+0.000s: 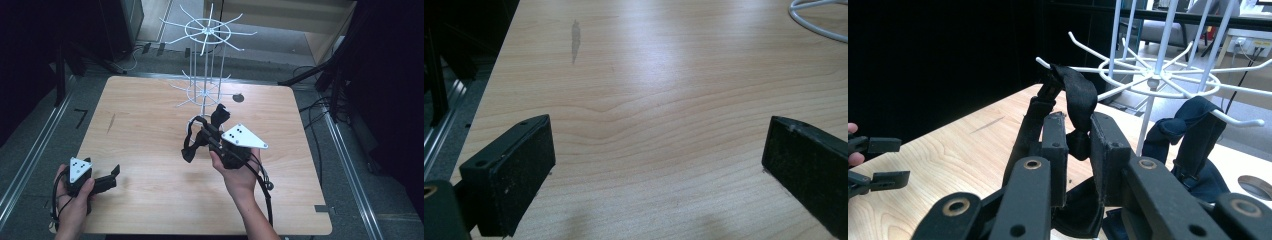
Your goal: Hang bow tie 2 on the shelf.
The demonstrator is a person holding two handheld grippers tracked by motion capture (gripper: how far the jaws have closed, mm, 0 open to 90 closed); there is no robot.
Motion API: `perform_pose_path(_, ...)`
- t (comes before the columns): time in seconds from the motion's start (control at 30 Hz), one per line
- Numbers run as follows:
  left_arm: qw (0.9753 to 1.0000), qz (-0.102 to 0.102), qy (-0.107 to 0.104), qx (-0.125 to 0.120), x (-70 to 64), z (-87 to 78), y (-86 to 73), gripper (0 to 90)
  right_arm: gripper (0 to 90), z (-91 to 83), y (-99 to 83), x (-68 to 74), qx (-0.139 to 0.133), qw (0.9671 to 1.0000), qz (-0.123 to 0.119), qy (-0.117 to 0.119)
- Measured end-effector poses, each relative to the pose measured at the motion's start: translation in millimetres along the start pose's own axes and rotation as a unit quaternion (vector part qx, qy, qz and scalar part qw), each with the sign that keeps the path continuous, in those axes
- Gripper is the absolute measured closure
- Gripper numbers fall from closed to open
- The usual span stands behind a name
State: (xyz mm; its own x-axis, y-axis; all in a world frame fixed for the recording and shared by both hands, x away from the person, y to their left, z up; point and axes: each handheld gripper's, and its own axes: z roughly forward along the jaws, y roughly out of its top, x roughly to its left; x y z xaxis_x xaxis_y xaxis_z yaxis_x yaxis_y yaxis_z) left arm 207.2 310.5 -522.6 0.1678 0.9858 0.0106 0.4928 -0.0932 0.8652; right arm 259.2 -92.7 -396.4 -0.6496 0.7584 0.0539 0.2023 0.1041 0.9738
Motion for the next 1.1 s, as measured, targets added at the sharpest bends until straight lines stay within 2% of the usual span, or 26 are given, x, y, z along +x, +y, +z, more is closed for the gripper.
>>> perform_pose_path(1.1, 1.0000, 0.000, 0.001, 0.000, -0.6, 0.2, -0.2, 1.0, 79.4, 19.6, -2.1, -17.2, 0.009, 0.9996, 0.020, -0.020)
